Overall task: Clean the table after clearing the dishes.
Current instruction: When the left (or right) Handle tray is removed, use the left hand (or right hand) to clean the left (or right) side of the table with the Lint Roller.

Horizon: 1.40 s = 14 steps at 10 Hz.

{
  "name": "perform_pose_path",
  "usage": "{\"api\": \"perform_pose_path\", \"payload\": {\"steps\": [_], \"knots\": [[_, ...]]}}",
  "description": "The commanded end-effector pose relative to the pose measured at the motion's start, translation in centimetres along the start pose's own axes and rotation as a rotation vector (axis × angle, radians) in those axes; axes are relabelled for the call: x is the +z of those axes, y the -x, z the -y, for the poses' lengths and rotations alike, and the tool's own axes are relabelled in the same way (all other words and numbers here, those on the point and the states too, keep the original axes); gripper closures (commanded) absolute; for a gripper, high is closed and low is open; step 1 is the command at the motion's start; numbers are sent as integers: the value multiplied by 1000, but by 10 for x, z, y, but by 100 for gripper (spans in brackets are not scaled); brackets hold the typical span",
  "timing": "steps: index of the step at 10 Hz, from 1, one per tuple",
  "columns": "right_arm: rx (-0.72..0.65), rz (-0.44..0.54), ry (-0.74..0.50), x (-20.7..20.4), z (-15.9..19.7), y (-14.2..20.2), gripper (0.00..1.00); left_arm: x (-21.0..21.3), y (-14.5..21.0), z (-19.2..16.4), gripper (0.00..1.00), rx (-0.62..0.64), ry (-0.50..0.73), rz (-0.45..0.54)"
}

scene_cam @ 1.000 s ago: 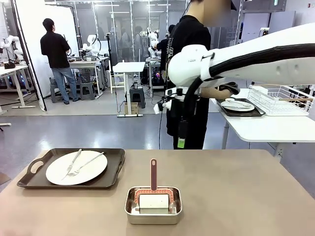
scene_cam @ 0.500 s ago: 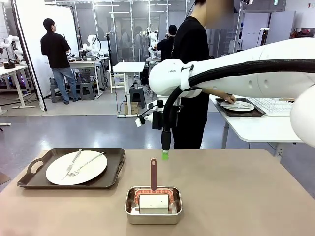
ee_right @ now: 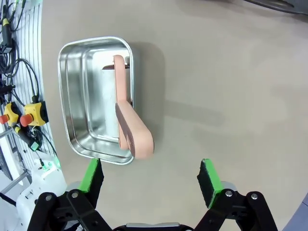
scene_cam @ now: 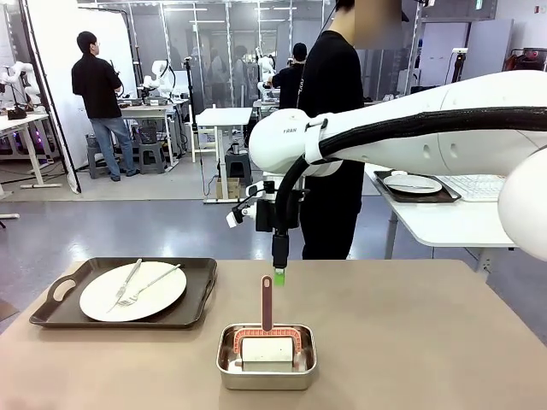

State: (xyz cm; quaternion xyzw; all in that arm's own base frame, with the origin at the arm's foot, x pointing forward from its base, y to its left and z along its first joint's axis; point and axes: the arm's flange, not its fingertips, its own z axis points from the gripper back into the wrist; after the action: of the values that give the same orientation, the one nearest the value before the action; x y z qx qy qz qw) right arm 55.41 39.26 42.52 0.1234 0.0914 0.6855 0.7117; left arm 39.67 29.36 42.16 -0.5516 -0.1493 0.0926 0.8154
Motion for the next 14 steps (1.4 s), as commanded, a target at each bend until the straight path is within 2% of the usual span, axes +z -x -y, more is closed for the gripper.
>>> {"api": "perform_pose_path", "payload": {"steps": [1,3,5,14], "knots": [[-55,19,46,-12,-6,-9,0,1,1,0,0,-1,10,16],[-74,5,74,-16,-6,-17,0,1,1,0,0,-1,10,16],[-59,-47,43,-28,-6,-22,0,1,1,0,0,-1,10,16],[-71,-90,-16,-50,-17,-28,0,1,1,0,0,-1,10,16]]}}
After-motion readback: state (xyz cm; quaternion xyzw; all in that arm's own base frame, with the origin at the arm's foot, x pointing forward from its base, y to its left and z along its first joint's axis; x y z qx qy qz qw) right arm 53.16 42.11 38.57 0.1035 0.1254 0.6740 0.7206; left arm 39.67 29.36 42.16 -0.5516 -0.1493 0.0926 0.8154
